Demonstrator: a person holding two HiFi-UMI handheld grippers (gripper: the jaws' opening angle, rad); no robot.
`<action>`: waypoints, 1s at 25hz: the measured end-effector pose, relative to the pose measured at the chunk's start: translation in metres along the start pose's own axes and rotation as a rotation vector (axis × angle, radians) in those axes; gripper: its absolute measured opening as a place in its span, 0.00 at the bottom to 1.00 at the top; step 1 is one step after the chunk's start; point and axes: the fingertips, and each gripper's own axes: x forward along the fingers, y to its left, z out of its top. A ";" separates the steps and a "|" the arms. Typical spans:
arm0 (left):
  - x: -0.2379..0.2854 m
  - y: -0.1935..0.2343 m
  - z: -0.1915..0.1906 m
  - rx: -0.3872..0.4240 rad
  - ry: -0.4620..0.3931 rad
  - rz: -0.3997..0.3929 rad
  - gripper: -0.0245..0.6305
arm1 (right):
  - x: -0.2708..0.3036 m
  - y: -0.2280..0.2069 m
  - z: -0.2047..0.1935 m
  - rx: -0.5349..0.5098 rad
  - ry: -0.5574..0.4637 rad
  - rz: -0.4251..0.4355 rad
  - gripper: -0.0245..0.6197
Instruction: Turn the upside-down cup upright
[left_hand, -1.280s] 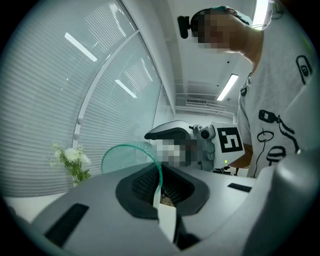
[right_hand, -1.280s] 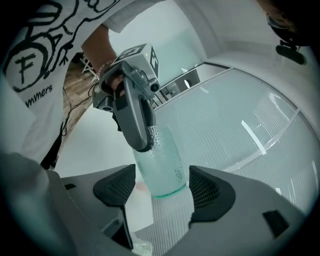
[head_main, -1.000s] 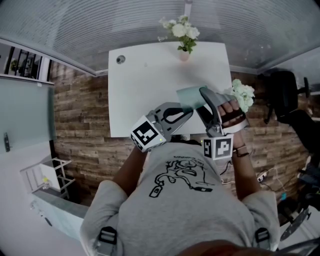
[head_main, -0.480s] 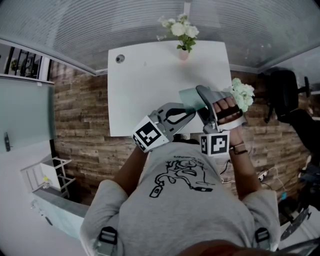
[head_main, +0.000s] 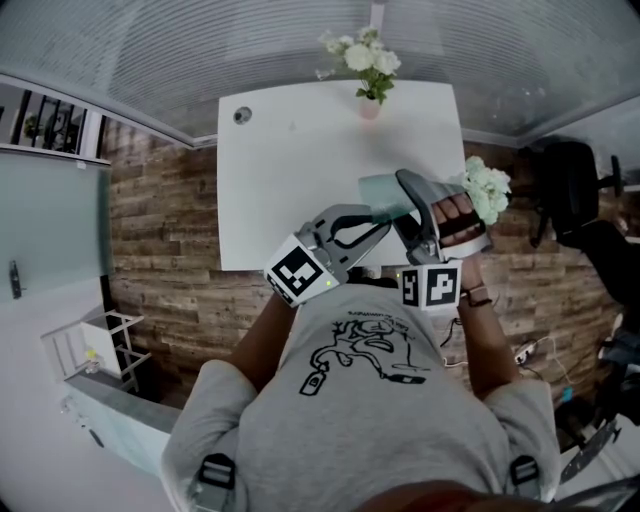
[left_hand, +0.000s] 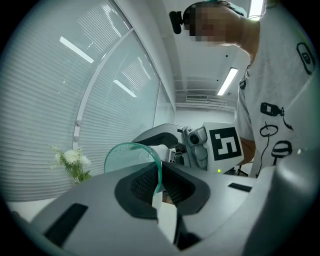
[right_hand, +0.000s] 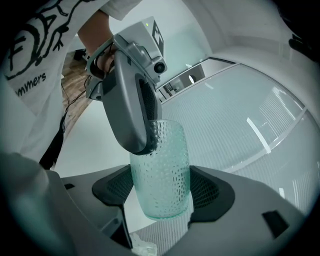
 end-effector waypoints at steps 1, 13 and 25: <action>-0.001 0.001 0.001 0.003 -0.006 0.011 0.07 | 0.001 0.000 -0.001 0.016 -0.001 -0.003 0.58; -0.024 0.029 0.017 -0.103 -0.149 0.154 0.37 | -0.004 -0.013 -0.004 0.349 -0.068 -0.029 0.58; -0.022 0.032 0.024 -0.111 -0.181 0.153 0.49 | -0.011 -0.021 0.005 0.659 -0.201 -0.030 0.58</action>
